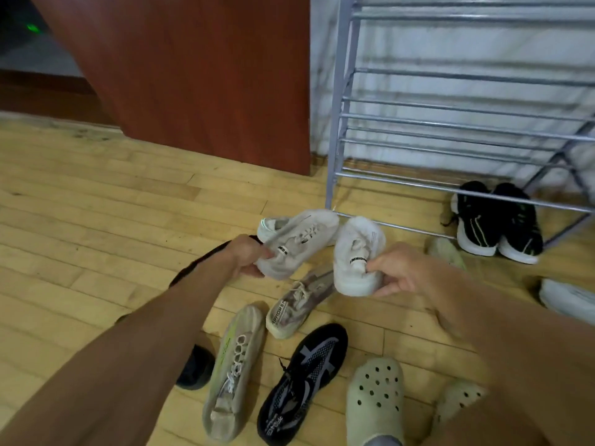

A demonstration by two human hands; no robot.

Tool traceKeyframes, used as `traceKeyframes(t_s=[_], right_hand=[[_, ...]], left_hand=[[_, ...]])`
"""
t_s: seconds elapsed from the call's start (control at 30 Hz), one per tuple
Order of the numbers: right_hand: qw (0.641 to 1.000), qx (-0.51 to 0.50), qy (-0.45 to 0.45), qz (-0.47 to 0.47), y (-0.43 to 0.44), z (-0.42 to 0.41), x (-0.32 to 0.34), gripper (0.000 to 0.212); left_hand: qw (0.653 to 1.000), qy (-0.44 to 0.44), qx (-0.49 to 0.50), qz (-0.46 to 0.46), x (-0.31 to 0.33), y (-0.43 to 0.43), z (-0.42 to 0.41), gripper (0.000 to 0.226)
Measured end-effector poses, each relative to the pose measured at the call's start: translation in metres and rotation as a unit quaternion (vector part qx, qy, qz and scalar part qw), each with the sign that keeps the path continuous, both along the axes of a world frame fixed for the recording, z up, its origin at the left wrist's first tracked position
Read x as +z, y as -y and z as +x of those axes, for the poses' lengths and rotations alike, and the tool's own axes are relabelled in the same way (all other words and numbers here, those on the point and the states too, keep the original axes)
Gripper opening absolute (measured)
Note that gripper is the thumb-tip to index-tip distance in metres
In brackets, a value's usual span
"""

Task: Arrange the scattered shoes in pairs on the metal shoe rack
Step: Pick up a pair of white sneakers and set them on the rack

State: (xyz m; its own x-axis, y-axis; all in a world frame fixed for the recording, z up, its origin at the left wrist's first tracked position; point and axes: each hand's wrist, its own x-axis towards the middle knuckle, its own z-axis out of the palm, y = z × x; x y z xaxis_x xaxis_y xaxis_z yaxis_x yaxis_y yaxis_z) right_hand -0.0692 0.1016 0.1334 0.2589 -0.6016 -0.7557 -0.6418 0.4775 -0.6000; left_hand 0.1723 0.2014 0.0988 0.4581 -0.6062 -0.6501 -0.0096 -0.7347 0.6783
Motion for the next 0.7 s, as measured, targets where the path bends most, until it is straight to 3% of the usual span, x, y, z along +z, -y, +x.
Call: traceKeyframes(t_s=[0.2, 0.43, 0.7], right_hand=[[0.997, -0.065, -0.008, -0.031, 0.024, -0.034, 0.02, 0.034], [0.985, -0.155, -0.023, -0.072, 0.067, -0.042, -0.031, 0.005], [0.972, -0.18, -0.06, -0.136, 0.137, -0.029, -0.103, 0.016]], left_hand=[[0.989, -0.123, 0.063, -0.051, -0.014, 0.043, -0.07, 0.004], [0.976, -0.168, 0.111, -0.088, -0.047, 0.111, -0.1, 0.026], [0.974, -0.167, 0.142, -0.062, -0.093, 0.189, -0.091, 0.033]])
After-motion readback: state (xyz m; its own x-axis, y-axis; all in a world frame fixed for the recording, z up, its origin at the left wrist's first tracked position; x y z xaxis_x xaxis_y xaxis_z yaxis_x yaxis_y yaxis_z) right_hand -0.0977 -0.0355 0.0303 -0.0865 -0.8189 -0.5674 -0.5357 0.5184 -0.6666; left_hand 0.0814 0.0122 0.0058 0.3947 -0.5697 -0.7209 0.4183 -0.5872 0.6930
